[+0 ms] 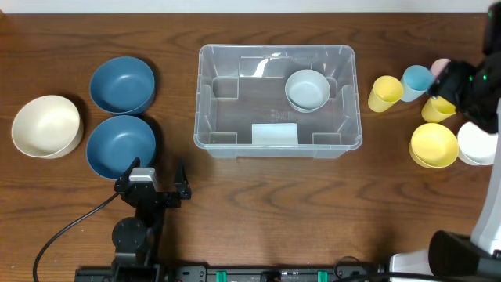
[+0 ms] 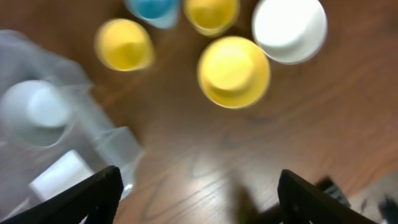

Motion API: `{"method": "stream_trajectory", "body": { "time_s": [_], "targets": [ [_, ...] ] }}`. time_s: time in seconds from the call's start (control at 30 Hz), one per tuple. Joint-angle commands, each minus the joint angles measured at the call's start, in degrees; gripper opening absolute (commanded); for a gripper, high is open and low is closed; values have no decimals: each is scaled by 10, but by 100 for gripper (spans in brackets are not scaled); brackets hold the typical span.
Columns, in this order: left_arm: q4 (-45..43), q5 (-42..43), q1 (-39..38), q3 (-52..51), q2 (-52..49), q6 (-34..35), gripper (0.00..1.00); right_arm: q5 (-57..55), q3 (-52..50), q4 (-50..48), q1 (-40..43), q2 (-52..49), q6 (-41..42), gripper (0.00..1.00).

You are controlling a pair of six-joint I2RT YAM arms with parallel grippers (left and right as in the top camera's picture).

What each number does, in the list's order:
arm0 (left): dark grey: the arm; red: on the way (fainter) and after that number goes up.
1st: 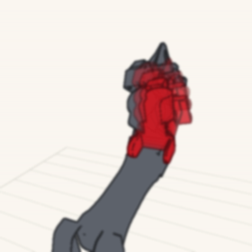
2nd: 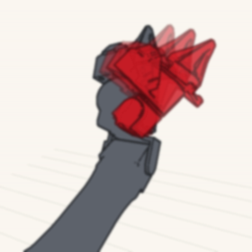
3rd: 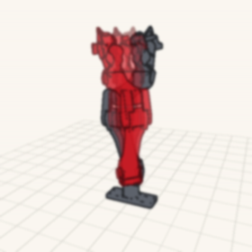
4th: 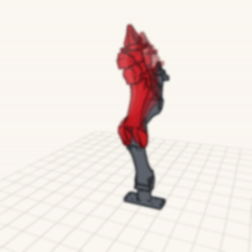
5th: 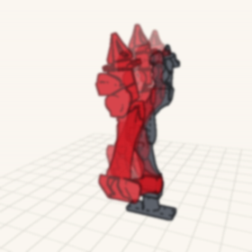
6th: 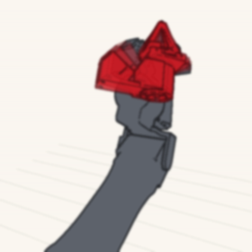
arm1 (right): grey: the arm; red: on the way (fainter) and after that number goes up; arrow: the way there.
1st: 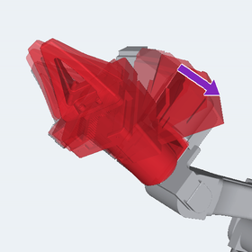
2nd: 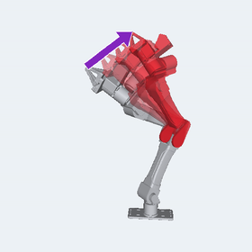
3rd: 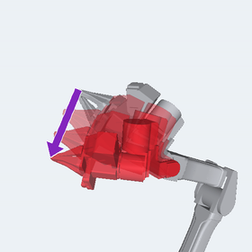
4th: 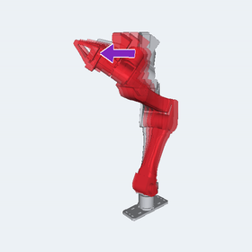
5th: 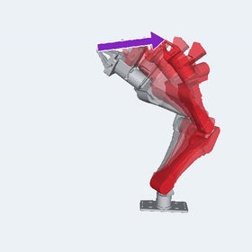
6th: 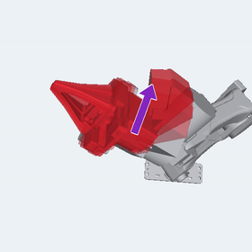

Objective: Pack container
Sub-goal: 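Move the right gripper back to the yellow bowl, then grasp the yellow bowl's rim with the right gripper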

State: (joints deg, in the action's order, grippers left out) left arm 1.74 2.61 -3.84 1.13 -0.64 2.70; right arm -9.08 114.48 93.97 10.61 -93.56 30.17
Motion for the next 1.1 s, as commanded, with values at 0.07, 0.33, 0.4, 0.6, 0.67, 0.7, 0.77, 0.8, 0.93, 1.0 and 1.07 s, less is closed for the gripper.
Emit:
{"method": "stream_trajectory", "body": {
  "time_s": [0.07, 0.33, 0.4, 0.6, 0.67, 0.7, 0.77, 0.8, 0.93, 1.0, 1.07],
  "targets": [
    [23, -11, 3, -9, 0, -10, 98, 6, -155, -63, 68, 6, 26, 79],
    [23, -11, 3, -9, 0, -10, 98, 85, -374, -223, 150, 7, 29, 72],
    [23, -11, 3, -9, 0, -10, 98, 85, -415, -258, 161, 7, 33, 70],
    [23, -11, 3, -9, 0, -10, 98, 96, -513, -377, 179, 7, 37, 66],
    [23, -11, 3, -9, 0, -10, 98, 96, -527, -400, 179, 7, 37, 65],
    [23, -11, 3, -9, 0, -10, 98, 95, -531, -409, 179, 7, 37, 64],
    [23, -11, 3, -9, 0, -10, 98, 87, -538, -425, 179, 7, 37, 63],
    [23, -11, 3, -9, 0, -10, 98, 79, -541, -434, 179, 7, 37, 62],
    [23, -11, 3, -9, 0, -10, 98, 67, -555, -481, 179, 7, 37, 58],
    [23, -11, 3, -9, 0, -10, 98, 64, -560, -502, 179, 7, 37, 57],
    [23, -11, 3, -9, 0, -10, 98, 63, -562, -515, 179, 6, 37, 56]
  ]
}}
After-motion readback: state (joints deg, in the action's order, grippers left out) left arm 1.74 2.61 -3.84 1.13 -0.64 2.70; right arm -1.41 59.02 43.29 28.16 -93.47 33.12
